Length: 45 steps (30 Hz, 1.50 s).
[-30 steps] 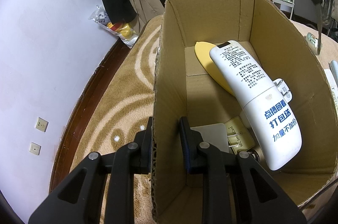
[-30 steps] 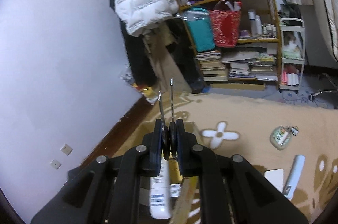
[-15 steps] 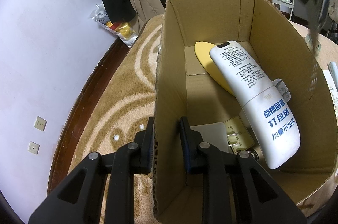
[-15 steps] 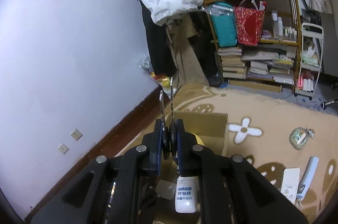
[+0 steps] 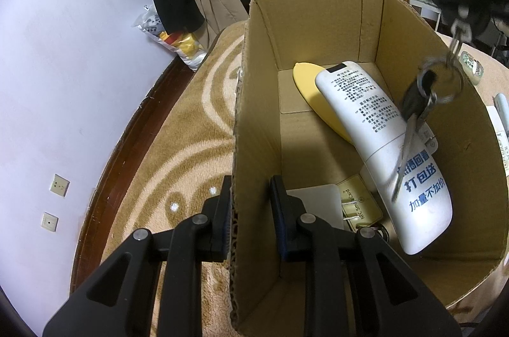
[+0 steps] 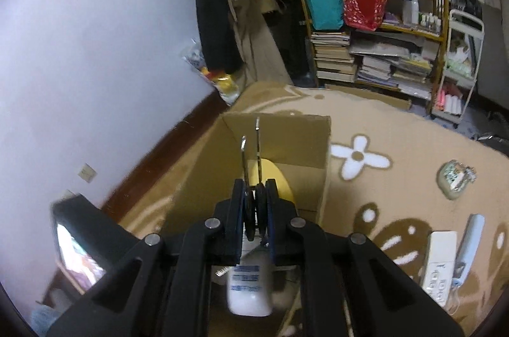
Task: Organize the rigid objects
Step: 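Lower the keys into the box and open the right tool, then move the right tool back to the pile over the white remote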
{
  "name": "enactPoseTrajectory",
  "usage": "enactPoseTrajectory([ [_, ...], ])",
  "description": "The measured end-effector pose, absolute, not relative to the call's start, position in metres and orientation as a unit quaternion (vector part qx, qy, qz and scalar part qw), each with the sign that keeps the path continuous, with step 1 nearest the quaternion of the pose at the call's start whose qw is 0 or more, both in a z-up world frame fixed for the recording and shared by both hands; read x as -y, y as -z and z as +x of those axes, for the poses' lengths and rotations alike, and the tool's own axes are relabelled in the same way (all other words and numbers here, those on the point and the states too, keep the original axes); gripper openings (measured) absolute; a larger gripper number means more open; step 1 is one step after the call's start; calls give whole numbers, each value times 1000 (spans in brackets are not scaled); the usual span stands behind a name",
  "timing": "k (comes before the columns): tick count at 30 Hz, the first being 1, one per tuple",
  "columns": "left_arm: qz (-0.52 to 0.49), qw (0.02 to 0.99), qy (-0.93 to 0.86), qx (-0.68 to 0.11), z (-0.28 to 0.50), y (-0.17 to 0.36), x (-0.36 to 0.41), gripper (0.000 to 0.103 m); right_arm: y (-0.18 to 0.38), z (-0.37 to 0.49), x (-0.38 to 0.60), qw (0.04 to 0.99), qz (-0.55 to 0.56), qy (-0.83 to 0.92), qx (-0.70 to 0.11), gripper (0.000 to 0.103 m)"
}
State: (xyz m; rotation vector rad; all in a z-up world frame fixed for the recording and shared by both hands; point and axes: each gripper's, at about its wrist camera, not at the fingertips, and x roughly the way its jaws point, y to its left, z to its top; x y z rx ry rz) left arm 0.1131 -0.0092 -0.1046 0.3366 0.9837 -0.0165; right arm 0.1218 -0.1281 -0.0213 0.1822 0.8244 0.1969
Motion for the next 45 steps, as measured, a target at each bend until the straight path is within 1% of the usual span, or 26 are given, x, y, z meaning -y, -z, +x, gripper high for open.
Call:
enactPoseTrajectory([
  [2,161,868,8,-470,113,105,9,22,23,123,126,909,73,-91,-400,16],
  [5,161,868,9,-469,113,105,9,22,23,125,126,908,57,-82,-406,16],
  [13,159,868,10,-469,114,104,7,22,17,124,134,910,62,-78,-402,16],
  [16,159,868,10,-470,115,104,7,22,16,121,137,911,59,-68,-402,19],
  [18,159,868,10,-470,115,105,8,22,15,119,143,913,59,-57,-401,26],
  [22,160,868,10,-470,115,105,8,22,13,114,161,913,77,-38,-398,35],
  [24,158,868,11,-470,116,105,7,22,13,111,173,914,89,-24,-395,48],
  [27,158,868,11,-470,115,105,8,22,13,106,188,916,93,0,-389,62],
  [28,159,868,11,-470,115,105,8,22,13,105,194,917,94,8,-387,65],
  [29,159,868,10,-470,115,105,8,22,13,104,199,917,94,17,-386,74],
  [30,159,868,10,-470,115,105,9,22,14,102,206,917,93,30,-386,85],
  [31,160,868,11,-470,115,105,9,22,15,101,210,917,93,37,-385,90],
  [32,159,868,11,-470,115,105,8,22,17,100,216,917,94,48,-385,98],
  [33,158,868,11,-470,115,105,9,23,20,100,221,915,94,57,-388,103],
  [36,159,868,10,-470,115,105,9,23,31,100,234,907,95,75,-403,103],
  [45,158,868,11,-471,115,106,9,23,87,105,263,864,110,107,-479,103],
])
